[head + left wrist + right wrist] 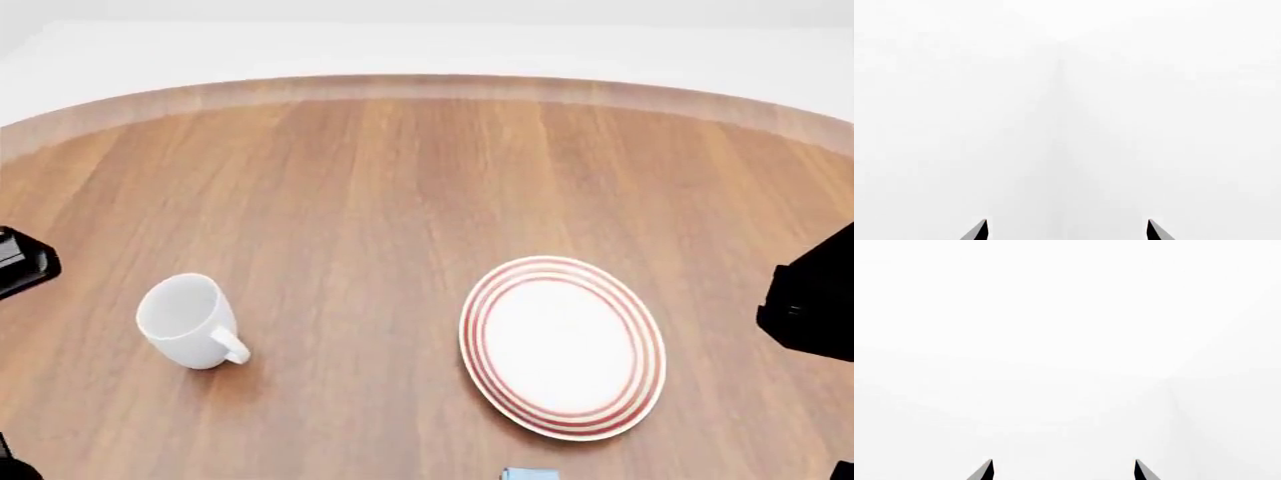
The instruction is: Pick up the white mug and put it on the plate, and put the chocolate pudding to the right of the plate.
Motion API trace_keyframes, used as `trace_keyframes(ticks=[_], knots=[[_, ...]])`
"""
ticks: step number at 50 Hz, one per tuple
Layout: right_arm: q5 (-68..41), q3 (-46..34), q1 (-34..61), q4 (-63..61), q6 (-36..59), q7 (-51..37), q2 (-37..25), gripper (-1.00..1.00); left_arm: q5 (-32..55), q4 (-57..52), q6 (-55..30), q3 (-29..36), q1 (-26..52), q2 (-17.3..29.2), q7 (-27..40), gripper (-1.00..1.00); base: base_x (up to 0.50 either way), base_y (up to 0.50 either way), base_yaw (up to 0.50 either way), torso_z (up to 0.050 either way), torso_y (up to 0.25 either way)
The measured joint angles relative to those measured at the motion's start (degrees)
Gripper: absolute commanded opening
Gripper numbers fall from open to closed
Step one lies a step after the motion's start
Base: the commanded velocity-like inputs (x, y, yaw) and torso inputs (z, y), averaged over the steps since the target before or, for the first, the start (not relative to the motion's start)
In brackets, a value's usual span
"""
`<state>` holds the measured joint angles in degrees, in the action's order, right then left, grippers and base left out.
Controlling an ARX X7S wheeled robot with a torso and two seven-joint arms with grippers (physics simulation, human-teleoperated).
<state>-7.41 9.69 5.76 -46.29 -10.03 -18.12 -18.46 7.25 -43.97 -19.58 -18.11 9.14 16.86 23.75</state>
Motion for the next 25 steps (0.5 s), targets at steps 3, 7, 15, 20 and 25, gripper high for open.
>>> trace_keyframes(ticks=[3, 7, 15, 20, 25], knots=[[-0.03, -0.01, -0.01, -0.02, 0.05, -0.07, -0.09, 1.00, 1.65, -0.53, -4.35, 0.66, 0.62, -1.00, 0.61, 1.00, 0.00, 0.00, 0.00, 0.000, 0.000], [-0.07, -0.03, 0.00, -0.06, 0.11, -0.18, -0.21, 1.00, 4.44, -1.01, -11.02, 1.49, 1.74, -2.53, 1.47, 1.00, 0.00, 0.00, 0.00, 0.000, 0.000], [-0.10, -0.10, -0.01, -0.02, 0.15, -0.37, -0.40, 1.00, 8.59, -1.46, -23.84, 3.63, 3.95, -5.46, 4.36, 1.00, 0.00, 0.00, 0.00, 0.000, 0.000], [-0.10, -0.13, -0.02, 0.05, 0.16, -0.49, -0.52, 1.00, 10.31, -2.00, -31.65, 4.84, 5.15, -7.23, 6.91, 1.00, 0.00, 0.00, 0.00, 0.000, 0.000], [-0.06, -0.18, -0.05, 0.14, 0.16, -0.63, -0.61, 1.00, 12.02, -2.74, -39.58, 5.76, 6.37, -9.08, 9.43, 1.00, 0.00, 0.00, 0.00, 0.000, 0.000]])
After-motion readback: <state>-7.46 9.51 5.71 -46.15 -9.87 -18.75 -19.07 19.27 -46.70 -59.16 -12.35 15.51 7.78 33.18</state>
